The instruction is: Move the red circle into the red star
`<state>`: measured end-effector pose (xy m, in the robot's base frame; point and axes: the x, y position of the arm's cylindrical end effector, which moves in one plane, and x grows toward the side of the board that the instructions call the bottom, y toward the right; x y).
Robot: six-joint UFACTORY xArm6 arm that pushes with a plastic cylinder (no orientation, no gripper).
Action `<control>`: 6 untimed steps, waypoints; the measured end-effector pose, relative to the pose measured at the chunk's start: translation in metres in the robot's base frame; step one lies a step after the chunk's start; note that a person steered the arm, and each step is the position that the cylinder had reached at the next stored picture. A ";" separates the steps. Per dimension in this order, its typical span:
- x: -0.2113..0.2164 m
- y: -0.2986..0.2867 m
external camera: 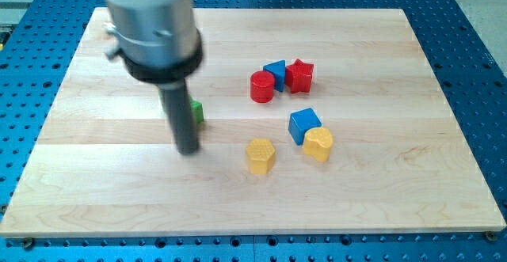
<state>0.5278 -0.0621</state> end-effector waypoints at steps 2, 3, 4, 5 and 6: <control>-0.081 0.025; -0.135 0.052; -0.140 0.087; -0.113 0.056; -0.077 0.094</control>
